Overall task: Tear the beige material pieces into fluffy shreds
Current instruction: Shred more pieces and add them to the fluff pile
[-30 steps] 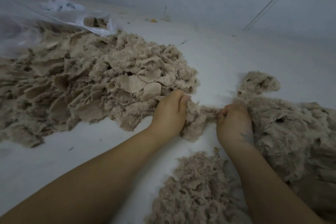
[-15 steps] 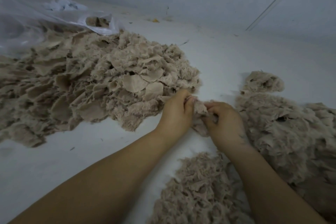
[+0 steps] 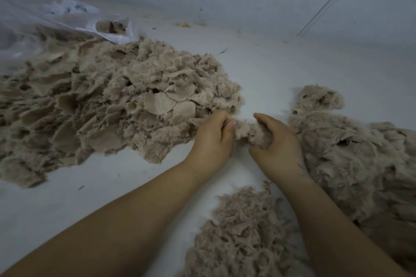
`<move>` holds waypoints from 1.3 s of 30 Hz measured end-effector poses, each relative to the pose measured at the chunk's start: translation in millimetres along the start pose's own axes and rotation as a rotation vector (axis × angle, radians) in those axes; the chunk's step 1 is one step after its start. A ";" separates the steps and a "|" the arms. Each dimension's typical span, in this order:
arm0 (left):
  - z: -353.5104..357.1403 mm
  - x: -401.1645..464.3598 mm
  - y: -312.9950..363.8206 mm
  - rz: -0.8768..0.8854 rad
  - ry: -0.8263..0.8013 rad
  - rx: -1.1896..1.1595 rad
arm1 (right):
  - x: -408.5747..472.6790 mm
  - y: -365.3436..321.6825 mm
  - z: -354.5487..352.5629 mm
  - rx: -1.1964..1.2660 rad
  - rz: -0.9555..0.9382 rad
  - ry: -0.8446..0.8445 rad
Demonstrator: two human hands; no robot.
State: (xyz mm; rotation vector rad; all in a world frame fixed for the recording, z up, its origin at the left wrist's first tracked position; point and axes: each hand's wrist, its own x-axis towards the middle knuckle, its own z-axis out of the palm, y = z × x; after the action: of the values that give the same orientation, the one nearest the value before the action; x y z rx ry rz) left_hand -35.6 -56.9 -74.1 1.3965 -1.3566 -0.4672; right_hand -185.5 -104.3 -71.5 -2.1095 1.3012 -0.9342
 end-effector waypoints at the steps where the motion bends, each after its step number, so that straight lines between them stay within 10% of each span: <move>1: -0.1 0.1 0.7 0.002 -0.017 -0.009 | 0.3 -0.2 1.4 0.014 -0.032 -0.024; 16: -5.2 2.9 2.9 -0.063 0.091 -0.177 | 9.5 9.5 -2.3 0.120 0.226 0.179; 25: -3.1 3.6 1.4 -0.003 0.102 -0.192 | -0.6 -8.7 -2.7 0.559 -0.076 0.433; 33: -2.6 2.6 6.1 0.320 0.105 0.124 | -0.9 -14.2 0.6 0.868 0.244 -0.163; 39: 3.8 -1.8 9.3 0.560 0.052 0.254 | 0.8 -10.1 -3.6 1.139 0.342 -0.244</move>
State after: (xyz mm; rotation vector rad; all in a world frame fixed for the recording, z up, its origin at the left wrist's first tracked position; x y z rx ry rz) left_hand -43.5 -54.8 -68.0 1.1438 -1.7257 0.1152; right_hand -182.2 -100.9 -61.9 -1.0294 0.6724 -0.9014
